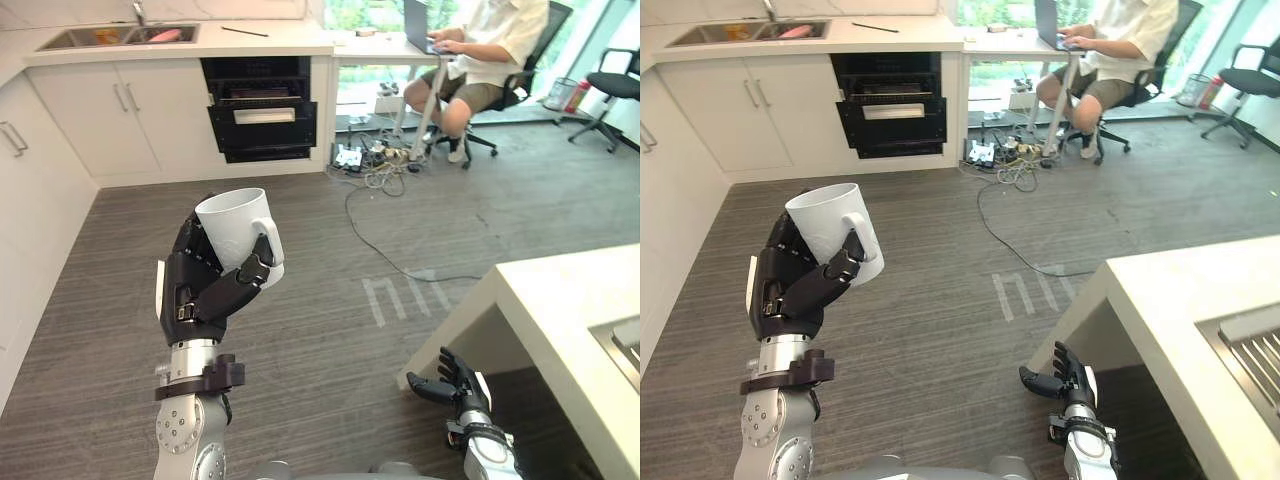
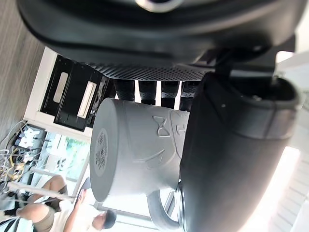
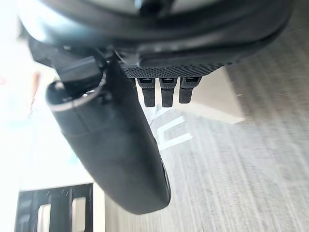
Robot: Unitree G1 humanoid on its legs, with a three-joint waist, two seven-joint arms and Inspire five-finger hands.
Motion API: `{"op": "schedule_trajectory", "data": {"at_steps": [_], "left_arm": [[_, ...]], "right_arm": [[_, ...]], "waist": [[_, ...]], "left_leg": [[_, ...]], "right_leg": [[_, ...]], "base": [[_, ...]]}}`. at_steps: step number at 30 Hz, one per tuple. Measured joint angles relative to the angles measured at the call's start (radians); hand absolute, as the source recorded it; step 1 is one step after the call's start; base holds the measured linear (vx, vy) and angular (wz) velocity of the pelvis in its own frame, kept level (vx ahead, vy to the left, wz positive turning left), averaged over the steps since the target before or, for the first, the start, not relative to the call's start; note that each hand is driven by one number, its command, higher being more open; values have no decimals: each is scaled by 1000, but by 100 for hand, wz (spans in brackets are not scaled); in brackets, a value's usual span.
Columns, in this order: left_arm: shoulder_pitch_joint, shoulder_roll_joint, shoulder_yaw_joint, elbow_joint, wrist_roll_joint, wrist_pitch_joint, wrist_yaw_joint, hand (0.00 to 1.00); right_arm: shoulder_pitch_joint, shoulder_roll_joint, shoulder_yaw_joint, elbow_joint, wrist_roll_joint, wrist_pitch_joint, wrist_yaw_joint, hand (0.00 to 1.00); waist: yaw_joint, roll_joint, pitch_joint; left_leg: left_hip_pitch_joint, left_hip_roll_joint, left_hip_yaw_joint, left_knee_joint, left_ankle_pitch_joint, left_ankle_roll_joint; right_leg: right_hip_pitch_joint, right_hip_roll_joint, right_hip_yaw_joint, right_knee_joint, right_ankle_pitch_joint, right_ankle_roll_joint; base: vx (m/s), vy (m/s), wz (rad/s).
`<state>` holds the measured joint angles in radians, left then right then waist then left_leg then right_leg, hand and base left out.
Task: Walk over to the sink, pick up the cup, carry it to the dishwasher, place the cup inside the dishwasher, then close the dishwasher door
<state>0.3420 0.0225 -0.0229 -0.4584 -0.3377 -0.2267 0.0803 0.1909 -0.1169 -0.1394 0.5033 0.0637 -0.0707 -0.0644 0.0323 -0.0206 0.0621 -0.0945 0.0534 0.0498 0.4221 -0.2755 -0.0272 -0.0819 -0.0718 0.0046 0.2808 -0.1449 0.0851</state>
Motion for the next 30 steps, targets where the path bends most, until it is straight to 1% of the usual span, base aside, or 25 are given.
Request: {"op": "schedule_trajectory", "data": {"at_steps": [1,4,5,8,11,13,15,17,18,19,20,21,22,23,25,26,27,28,29,30], "left_arm": [[5,0,0,1,0,0,-1,30],[24,-1,15,1,0,0,-6,30],[26,39,37,69,0,1,-13,30],[26,39,37,69,0,1,-13,30],[25,35,36,69,-5,1,-12,30],[15,36,15,71,-5,1,-13,30],[-4,39,-6,90,-5,3,-14,30],[-35,40,-25,150,-5,10,-17,30],[-44,40,-27,166,-5,15,-17,30],[-59,40,-32,196,-5,25,-20,30],[-76,43,-44,221,-5,37,-22,30],[-84,44,-50,232,-4,47,-27,30],[-88,45,-57,239,-4,64,-37,30],[-87,45,-61,239,-4,67,-38,30],[-94,45,-64,239,-4,68,-43,30],[-96,45,-60,238,-4,68,-42,30],[-106,43,-48,238,-4,68,-41,30],[-110,43,-31,236,-4,67,-40,30],[-110,41,-22,237,-4,68,-38,30],[-110,35,-17,237,-4,67,-34,30]], "right_arm": [[-1,-4,-2,-6,-17,-3,0,90],[7,-10,-2,-4,-40,-3,0,90],[6,-8,77,115,-67,-3,1,90],[6,-8,77,115,-67,-3,1,90],[11,-9,72,114,-67,-6,2,90],[27,-10,53,113,-66,-7,1,90],[42,-10,23,113,-65,-7,0,90],[54,-10,-25,113,-65,-6,-3,90],[55,-10,-37,114,-64,-6,-4,90],[54,-11,-59,113,-64,-5,-6,90],[51,-11,-83,113,-64,-5,-11,90],[50,-12,-95,113,-64,-4,-15,90],[47,-17,-101,113,-64,-1,-23,90],[45,-21,-101,113,-64,-1,-26,90],[28,-33,-106,113,-64,-1,-30,90],[16,-33,-113,112,-64,-1,-31,90],[-3,-39,-131,109,-65,-2,-33,90],[-28,-45,-141,108,-64,-2,-42,90],[-36,-51,-141,104,-64,-2,-46,90],[-46,-69,-142,96,-64,-4,-49,90]], "waist": [[-1,-1,0],[2,0,-1],[-18,-40,0],[-20,-39,0],[-26,-34,1],[-51,-32,0],[-64,-29,-2],[-87,-21,-5],[-92,-20,-5],[-102,-17,-8],[-104,-16,-7],[-104,-15,-7],[-105,-15,-6],[-104,-15,-6],[-102,-10,1],[-101,-7,5],[-101,5,21],[-93,12,33],[-92,18,36],[-92,41,49]], "left_leg": [[0,2,-14,-7,3,-4],[11,-1,-19,-36,13,-7],[24,-36,-42,-170,124,-2],[25,-36,-41,-170,124,-2],[35,-28,-9,-175,119,-3],[33,-27,-3,-186,119,-3],[36,-27,1,-202,123,-7],[59,-26,2,-232,130,-18],[67,-25,1,-241,133,-23],[72,-23,2,-255,140,-33],[68,-22,16,-266,150,-47],[66,-21,29,-273,157,-53],[62,-21,34,-282,172,-56],[56,-21,29,-283,177,-57],[17,-20,-14,-254,183,-58],[0,-20,-18,-239,183,-58],[-34,-2,45,-206,153,-51],[-60,65,189,-142,122,-14],[-73,104,267,-110,111,-12],[-81,165,373,-63,125,-4]], "right_leg": [[11,3,-14,-19,4,-6],[33,2,-21,-60,17,-6],[67,-13,-35,-200,117,-13],[66,-13,-34,-200,117,-13],[61,-9,-12,-207,120,-10],[70,-10,-20,-233,128,-14],[70,-11,-22,-244,131,-12],[91,-15,-28,-268,134,-11],[97,-14,-30,-272,134,-11],[101,-13,-43,-279,134,-11],[101,-14,-52,-283,134,-11],[102,-16,-62,-283,134,-12],[103,-17,-88,-283,133,-12],[106,-17,-104,-283,133,-13],[118,-16,-188,-280,128,-19],[118,-17,-208,-277,128,-19],[120,-20,-244,-270,128,-20],[123,-23,-277,-266,117,-30],[126,-26,-294,-265,109,-26],[136,-30,-326,-254,97,-14]], "base": [[63,-97,20],[36,-31,8],[0,0,0],[0,0,-4],[-6,2,-22],[-2,0,-5],[51,-8,0],[95,-14,1],[111,-29,5],[97,-45,15],[79,-46,22],[44,-41,38],[24,-36,42],[18,-69,70],[-12,-71,94],[-46,-27,103],[-119,0,92],[-125,-5,87],[-137,22,81],[-75,114,78]]}}
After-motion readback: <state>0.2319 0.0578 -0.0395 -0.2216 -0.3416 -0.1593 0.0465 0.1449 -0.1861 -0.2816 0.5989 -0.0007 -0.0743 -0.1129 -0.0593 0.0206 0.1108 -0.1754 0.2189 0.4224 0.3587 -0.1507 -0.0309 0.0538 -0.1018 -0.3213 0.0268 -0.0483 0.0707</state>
